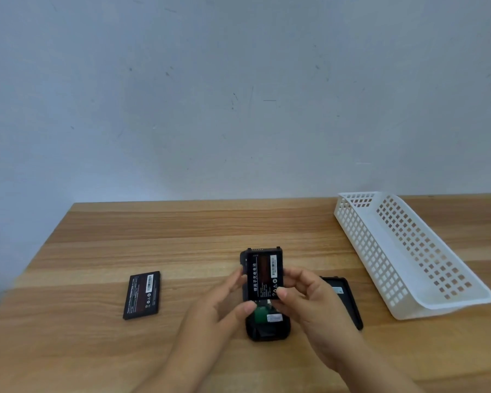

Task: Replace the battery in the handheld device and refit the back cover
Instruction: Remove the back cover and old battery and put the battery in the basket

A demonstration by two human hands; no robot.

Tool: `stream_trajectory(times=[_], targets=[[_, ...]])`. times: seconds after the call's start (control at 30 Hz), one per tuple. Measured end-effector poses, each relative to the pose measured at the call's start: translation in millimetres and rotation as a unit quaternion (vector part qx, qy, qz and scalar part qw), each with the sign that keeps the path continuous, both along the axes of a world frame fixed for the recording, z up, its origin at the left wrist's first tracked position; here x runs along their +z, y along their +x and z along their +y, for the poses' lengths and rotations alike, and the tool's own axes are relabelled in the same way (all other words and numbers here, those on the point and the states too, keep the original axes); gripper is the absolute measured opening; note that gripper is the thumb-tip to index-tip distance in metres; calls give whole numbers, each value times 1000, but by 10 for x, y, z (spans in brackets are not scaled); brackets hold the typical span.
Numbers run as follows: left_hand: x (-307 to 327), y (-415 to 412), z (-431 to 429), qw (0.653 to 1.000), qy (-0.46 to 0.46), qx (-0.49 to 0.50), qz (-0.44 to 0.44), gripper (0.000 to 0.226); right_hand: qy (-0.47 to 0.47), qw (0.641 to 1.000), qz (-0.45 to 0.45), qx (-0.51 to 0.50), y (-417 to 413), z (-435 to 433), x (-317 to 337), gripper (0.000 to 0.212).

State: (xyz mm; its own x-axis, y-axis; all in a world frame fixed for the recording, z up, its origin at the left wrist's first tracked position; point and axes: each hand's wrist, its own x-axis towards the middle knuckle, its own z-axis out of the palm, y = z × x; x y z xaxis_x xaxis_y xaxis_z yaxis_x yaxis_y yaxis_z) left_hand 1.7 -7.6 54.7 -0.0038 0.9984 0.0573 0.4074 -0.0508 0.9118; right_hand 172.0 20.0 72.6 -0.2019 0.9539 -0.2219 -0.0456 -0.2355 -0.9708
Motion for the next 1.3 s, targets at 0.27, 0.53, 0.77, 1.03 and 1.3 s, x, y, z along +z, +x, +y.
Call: stream_trajectory(times=[0.27,0.53,0.77,1.03,1.3], targets=[[248,78,138,993,74,49,-79,41,87,996,-19,-13,26,24,106,28],[399,110,131,991,120,52,-36,48,130,989,-65,-27,62,62,220,30],[423,129,144,990,129,52,-25,40,137,989,-47,-35,67,47,279,29],[471,126,94,988,146,52,-18,45,142,987,-61,-43,69,1,334,31],[431,196,64,988,81,60,-114,30,84,995,-57,17,113,-49,399,24]])
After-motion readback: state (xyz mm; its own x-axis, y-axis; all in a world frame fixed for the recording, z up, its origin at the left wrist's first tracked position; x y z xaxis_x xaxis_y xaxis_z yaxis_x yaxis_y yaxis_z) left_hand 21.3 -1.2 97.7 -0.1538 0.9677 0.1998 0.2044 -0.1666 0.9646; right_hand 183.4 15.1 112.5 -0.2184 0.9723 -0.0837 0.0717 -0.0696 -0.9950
